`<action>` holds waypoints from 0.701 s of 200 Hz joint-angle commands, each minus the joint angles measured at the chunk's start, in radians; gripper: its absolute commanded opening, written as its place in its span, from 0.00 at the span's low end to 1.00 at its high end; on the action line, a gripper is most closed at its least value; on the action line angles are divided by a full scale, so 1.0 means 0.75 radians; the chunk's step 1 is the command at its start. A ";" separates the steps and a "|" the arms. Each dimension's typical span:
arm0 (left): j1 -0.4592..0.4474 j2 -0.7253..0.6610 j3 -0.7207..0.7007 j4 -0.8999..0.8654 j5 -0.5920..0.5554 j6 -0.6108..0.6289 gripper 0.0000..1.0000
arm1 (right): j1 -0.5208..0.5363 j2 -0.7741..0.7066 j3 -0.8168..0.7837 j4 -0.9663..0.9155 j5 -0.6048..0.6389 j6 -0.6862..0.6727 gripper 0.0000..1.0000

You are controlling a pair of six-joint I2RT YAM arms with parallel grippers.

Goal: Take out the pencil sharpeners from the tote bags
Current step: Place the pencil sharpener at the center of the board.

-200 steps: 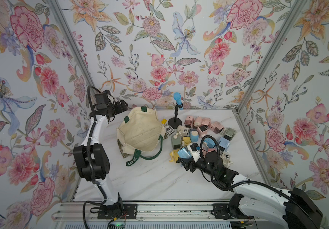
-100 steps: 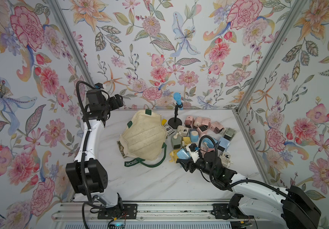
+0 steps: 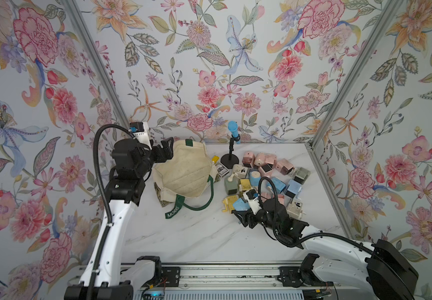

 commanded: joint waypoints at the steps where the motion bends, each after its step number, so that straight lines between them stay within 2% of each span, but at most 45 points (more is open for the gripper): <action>1: -0.005 -0.241 -0.173 0.064 -0.072 0.051 0.89 | -0.007 0.009 -0.007 -0.091 0.044 0.088 0.65; 42: -0.005 -0.630 -0.554 0.001 -0.071 0.032 0.87 | -0.007 0.005 -0.137 -0.024 0.073 0.236 0.68; 77: -0.003 -0.832 -0.781 -0.016 -0.092 -0.061 0.86 | 0.010 0.058 -0.149 -0.063 0.158 0.297 0.71; 93: -0.004 -0.887 -0.875 0.013 -0.116 -0.097 0.88 | 0.020 0.088 -0.155 -0.049 0.168 0.317 0.76; 107: -0.003 -0.910 -0.938 0.035 -0.172 -0.130 0.89 | 0.030 0.114 -0.148 -0.048 0.201 0.326 0.86; 140: -0.006 -0.930 -0.943 0.011 -0.255 -0.165 0.94 | 0.040 0.103 -0.119 -0.090 0.251 0.329 0.98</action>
